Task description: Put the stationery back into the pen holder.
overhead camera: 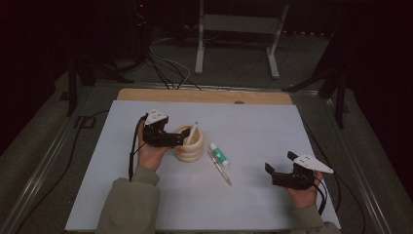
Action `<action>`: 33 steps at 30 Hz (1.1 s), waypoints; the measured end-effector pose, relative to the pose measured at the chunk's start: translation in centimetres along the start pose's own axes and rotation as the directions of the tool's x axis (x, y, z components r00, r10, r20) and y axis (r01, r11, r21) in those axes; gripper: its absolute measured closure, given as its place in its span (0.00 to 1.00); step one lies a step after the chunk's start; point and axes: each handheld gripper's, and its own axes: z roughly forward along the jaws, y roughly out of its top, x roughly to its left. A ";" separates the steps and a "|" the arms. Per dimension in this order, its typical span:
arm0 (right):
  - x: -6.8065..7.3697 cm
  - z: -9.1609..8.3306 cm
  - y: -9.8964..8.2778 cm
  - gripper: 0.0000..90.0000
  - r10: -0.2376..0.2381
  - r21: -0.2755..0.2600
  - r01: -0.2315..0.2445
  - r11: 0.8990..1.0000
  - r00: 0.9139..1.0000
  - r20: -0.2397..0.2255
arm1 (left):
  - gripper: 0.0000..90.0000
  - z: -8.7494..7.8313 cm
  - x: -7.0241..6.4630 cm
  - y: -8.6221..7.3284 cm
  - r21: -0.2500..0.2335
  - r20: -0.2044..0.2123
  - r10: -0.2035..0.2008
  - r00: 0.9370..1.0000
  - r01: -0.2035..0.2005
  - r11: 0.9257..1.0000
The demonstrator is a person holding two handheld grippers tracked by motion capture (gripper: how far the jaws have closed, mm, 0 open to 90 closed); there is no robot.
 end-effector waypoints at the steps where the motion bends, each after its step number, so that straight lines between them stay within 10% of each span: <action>1: 0.0 0.0 0.0 0.00 0.000 0.000 0.000 1.000 1.000 0.000 | 0.03 -0.4 0.1 0.0 0.001 -0.005 0.008 1.000 -0.008 1.000; 33: 0.1 0.3 -0.2 0.00 0.000 0.019 0.000 1.000 1.000 0.014 | 0.01 -9.1 3.0 -6.1 -0.047 -0.167 -0.013 0.986 0.005 0.999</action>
